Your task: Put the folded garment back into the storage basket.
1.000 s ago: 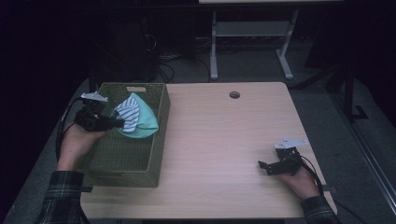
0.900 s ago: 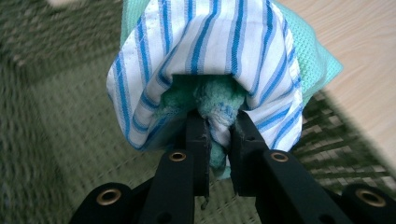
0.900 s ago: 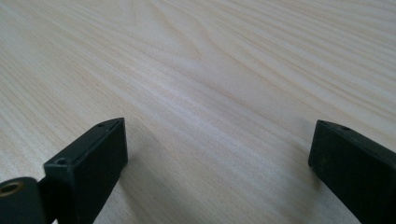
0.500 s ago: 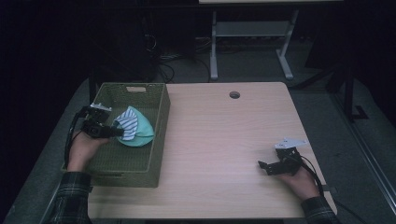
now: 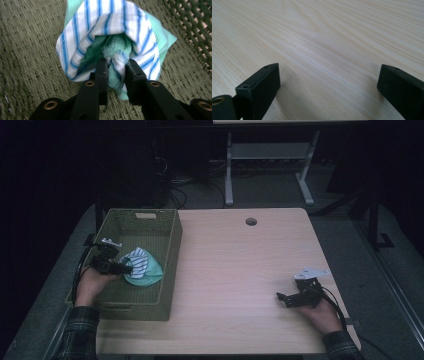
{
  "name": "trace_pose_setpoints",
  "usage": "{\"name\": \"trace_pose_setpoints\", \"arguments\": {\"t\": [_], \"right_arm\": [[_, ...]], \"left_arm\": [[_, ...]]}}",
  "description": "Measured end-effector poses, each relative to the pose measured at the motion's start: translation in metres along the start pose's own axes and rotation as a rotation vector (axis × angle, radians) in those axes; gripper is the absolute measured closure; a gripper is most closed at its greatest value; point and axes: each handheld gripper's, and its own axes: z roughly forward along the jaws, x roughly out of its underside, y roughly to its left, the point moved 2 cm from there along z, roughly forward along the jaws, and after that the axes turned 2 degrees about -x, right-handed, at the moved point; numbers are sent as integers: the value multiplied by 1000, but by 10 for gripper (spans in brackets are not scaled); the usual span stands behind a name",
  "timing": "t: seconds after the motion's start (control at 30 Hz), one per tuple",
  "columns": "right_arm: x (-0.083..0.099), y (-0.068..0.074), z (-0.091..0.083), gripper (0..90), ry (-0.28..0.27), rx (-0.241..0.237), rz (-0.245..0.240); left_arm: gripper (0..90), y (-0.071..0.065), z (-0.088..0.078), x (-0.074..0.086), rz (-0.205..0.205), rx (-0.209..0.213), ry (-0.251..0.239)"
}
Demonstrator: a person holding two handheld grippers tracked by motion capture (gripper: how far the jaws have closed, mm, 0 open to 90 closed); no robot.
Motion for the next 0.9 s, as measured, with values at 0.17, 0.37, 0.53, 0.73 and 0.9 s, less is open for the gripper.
{"name": "trace_pose_setpoints", "arguments": {"t": [0.17,0.37,0.53,0.73,0.9], "right_arm": [[0,0,0,44,0,1,0],[0,0,0,44,0,0,1],[0,0,0,44,0,1,0],[0,0,0,44,-1,1,0],[0,0,0,44,0,1,0]], "left_arm": [[529,1,-5,-1,-14,-23,-29],[352,-9,-19,-10,-15,-8,-102],[283,-24,-26,-20,14,37,-136],[232,-46,-33,-33,45,76,-178],[192,-66,-37,-45,69,100,-224]]}}
